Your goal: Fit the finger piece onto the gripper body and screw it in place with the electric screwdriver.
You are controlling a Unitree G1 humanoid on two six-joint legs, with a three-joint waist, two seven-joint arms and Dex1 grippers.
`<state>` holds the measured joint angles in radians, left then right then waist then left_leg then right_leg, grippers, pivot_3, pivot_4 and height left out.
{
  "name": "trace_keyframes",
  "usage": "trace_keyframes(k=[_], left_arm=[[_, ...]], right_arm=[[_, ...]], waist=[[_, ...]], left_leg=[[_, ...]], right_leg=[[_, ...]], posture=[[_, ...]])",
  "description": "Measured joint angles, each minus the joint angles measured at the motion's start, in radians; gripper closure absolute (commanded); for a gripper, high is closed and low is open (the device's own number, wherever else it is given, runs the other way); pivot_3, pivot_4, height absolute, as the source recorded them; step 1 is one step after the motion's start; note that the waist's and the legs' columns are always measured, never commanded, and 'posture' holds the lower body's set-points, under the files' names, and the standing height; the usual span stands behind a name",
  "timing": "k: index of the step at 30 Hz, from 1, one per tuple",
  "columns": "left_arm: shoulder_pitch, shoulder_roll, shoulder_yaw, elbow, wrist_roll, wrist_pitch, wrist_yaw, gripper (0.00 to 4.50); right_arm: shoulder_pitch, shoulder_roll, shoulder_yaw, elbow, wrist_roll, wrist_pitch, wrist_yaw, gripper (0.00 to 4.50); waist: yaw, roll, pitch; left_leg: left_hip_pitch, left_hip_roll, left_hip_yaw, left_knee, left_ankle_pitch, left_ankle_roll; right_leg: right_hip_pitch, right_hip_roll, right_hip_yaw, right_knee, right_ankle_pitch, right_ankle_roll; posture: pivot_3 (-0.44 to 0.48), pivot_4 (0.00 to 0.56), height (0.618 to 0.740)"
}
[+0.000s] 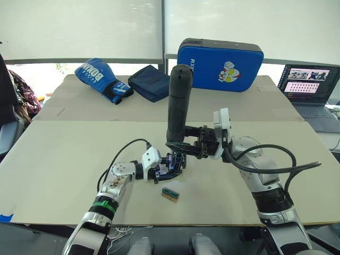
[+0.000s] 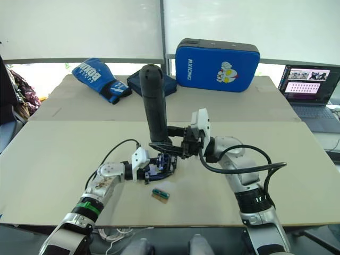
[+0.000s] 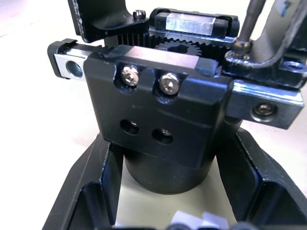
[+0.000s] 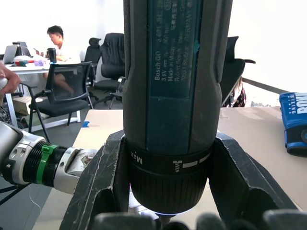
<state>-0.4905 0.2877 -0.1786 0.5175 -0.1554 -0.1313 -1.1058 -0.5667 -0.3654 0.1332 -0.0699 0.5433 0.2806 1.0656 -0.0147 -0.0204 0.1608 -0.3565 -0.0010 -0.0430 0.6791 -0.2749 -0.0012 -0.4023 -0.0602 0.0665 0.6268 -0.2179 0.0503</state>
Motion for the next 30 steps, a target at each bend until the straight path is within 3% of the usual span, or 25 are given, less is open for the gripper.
trace_keyframes(k=[30], left_arm=[[0.001,-0.005,0.0,-0.001,0.01,-0.007,0.002,2.2]], right_arm=[[-0.024,-0.028,-0.009,-0.031,0.024,0.054,0.013,2.61]], waist=[[0.002,0.0,0.0]], left_leg=[[-0.004,0.0,-0.001,0.0,0.0,0.0]], right_leg=[[-0.003,0.0,0.0,-0.001,0.0,0.0]], posture=[[0.0,0.15,0.74]])
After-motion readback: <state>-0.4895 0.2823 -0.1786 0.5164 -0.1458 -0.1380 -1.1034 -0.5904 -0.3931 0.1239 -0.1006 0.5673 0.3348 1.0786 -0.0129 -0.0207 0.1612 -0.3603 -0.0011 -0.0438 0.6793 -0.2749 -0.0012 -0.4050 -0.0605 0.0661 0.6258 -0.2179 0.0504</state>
